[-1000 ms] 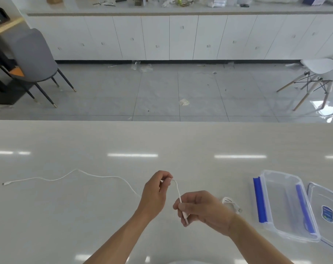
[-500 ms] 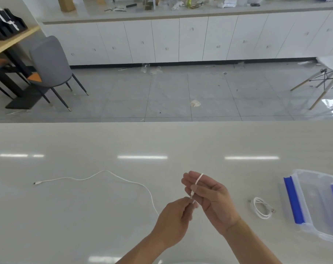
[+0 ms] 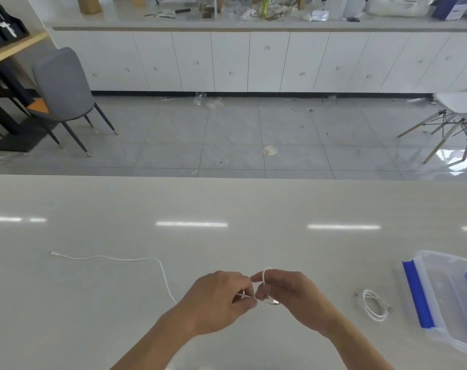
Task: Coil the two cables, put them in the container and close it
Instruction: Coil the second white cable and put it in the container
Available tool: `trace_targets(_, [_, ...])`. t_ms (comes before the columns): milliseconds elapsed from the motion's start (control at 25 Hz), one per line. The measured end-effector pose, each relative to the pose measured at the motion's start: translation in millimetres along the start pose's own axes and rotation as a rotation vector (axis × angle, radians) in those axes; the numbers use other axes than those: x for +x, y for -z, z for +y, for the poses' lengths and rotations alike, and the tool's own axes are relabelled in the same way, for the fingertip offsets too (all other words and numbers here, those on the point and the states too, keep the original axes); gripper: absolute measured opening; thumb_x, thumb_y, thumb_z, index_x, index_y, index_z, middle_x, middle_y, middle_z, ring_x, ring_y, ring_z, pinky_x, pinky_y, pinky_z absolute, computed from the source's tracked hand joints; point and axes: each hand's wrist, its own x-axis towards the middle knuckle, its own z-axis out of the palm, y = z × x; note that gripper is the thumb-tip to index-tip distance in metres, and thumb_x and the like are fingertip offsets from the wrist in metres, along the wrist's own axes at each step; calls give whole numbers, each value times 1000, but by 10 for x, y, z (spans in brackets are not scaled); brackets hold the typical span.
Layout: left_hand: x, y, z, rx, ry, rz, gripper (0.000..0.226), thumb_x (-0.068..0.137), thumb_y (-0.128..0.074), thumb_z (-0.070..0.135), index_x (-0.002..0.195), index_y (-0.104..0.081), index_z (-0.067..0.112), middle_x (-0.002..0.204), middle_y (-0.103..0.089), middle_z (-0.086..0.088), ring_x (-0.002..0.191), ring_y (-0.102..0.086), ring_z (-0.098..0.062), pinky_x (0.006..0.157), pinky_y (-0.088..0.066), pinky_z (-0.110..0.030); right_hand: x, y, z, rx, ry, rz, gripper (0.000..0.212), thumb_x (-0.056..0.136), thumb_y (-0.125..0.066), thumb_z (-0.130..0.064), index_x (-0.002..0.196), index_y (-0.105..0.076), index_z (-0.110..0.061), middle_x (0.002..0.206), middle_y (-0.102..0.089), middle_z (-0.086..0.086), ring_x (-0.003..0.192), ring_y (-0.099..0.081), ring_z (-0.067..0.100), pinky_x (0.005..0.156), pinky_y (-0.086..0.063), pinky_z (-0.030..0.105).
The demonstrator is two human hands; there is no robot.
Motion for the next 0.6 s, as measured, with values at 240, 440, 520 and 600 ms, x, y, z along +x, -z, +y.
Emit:
trace_targets(240, [72, 342, -133, -143, -94, 27, 12, 89, -66, 45, 90, -68, 33, 84, -58, 13, 74, -52, -3, 66, -37, -14, -80, -26, -78, 129, -87, -252, 29, 100, -46, -18, 111, -73, -17, 90, -74, -3, 84, -57, 16, 84, -44, 28])
trace_targets(440, [176, 284, -287, -556, -11, 120, 5, 90, -72, 35, 87, -74, 32, 90, -67, 11, 82, -63, -13, 75, -51, -24, -89, -41, -157, 331, -44, -299, 24, 101, -53, -21, 113, -72, -13, 87, -70, 1, 90, -65, 25, 88, -45, 39])
trace_targets(520, [211, 175, -311, -644, 11, 161, 11, 91, -67, 42, 90, -73, 33, 90, -71, 11, 82, -65, -10, 75, -51, -18, -83, -33, -199, 449, -18, -304, 21, 100, -55, -16, 111, -72, -11, 88, -72, 3, 90, -64, 28, 87, -45, 40])
trace_targets(600, [236, 23, -288, -691, 45, 175, 21, 92, -60, 51, 90, -72, 35, 84, -71, 12, 74, -62, -6, 72, -49, -15, -67, -40, -244, 554, 22, -275, 20, 97, -58, -9, 111, -72, -9, 91, -74, 9, 90, -64, 29, 89, -46, 41])
